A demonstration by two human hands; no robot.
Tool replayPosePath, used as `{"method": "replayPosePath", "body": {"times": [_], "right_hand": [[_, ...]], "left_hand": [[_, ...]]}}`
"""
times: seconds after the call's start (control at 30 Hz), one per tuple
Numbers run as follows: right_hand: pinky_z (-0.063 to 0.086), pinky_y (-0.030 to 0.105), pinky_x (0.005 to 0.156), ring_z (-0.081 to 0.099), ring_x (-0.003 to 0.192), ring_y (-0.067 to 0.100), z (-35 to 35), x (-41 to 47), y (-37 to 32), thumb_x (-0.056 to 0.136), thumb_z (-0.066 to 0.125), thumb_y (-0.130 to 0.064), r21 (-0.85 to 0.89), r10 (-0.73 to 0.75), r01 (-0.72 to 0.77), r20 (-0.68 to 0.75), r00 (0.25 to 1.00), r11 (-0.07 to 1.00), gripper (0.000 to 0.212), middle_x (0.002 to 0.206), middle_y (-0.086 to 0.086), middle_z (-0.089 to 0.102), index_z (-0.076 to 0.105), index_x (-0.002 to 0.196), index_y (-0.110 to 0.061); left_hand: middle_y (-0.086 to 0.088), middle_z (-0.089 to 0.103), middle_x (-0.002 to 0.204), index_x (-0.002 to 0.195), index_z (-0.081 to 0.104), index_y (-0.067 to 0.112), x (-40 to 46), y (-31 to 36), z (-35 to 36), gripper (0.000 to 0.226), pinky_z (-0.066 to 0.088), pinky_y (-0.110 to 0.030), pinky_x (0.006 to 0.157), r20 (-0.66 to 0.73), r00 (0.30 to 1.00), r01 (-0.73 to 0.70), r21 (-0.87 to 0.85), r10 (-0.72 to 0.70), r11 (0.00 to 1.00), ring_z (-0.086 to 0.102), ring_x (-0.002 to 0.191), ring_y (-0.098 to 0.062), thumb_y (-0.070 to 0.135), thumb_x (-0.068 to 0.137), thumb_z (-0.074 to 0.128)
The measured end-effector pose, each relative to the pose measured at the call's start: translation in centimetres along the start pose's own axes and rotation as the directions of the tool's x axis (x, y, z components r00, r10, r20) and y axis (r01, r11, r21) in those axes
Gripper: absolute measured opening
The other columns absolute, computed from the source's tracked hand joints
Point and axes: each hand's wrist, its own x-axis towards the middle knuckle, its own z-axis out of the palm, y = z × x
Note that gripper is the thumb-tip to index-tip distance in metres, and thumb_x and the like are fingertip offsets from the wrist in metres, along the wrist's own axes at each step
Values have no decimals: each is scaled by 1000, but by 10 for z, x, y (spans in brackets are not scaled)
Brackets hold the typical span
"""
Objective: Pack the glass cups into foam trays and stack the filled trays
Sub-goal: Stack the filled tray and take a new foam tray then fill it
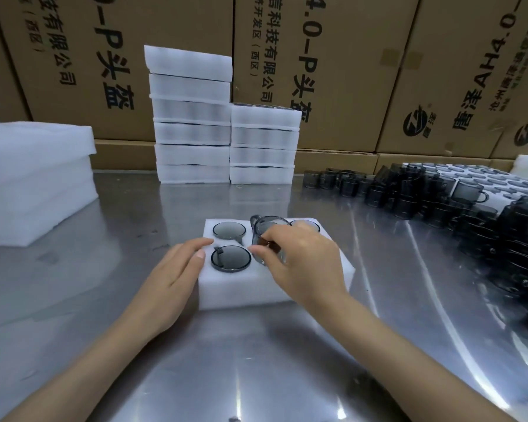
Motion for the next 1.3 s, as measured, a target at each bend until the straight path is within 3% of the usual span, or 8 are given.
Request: {"method": "replayPosePath", "body": {"times": [0.33,0.43,0.53,0.7,0.87,1.13,1.23,1.3], "right_hand": [[25,17,44,53,58,16,-7,-10,8,77,71,-42,-25,16,-11,188,982,1000,24,56,-11,56,65,68,-21],[46,25,54,59,77,12,-16,-9,8,82,56,-54,53,89,-97,135,987,994,30,78,-16,66,72,89,-29],[47,23,67,55,93,8,-24,-7,16,89,42,-48,73,145,-151,88,986,986,40,106,-19,66,67,114,-29],[19,16,109,30,136,5,-20,-14,23,98,31,-39,62,60,-101,467,882,993,49,148,-14,37,39,144,-24],[14,29,116,15,144,6,-10,-18,23,102,25,-35,-34,79,-75,651,755,997,48,156,-11,20,26,149,-24],[-1,29,116,12,143,4,-16,-23,22,100,27,-33,38,86,-136,603,793,990,50,156,-10,21,25,149,-24],[-4,29,114,16,142,5,-26,-19,39,97,27,-38,-1,301,-324,376,876,946,52,154,-10,28,33,146,-24],[-6,36,115,9,145,13,-38,-18,64,97,35,-36,-197,519,-485,193,833,852,53,157,-2,22,31,147,-21]], "left_hand": [[27,50,118,114,48,54,0,-1,-1,27,27,1,88,16,1000,-2,29,1,1000,41,114,15,44,95,30],[28,49,122,115,47,52,0,7,-4,29,28,-7,93,-13,999,-31,71,32,997,41,119,11,53,93,28],[31,45,131,126,46,46,-2,25,-5,38,27,-11,101,-45,987,-142,159,151,977,37,125,11,55,94,26],[14,39,147,141,44,24,-16,61,16,55,23,-26,112,177,901,-433,374,396,820,33,136,-2,48,93,30],[12,52,137,135,52,24,-18,66,24,57,23,-34,112,269,901,-431,449,342,782,46,130,-11,49,91,27],[6,54,136,130,58,16,-20,56,23,51,30,-37,107,303,849,-527,510,432,679,51,125,-15,41,93,34],[8,48,141,133,55,18,-20,51,21,54,26,-35,108,322,841,-541,493,435,681,47,128,-11,45,97,24],[9,48,140,133,55,21,-19,51,20,52,26,-33,107,304,846,-533,459,438,711,44,126,-7,45,97,25]]}}
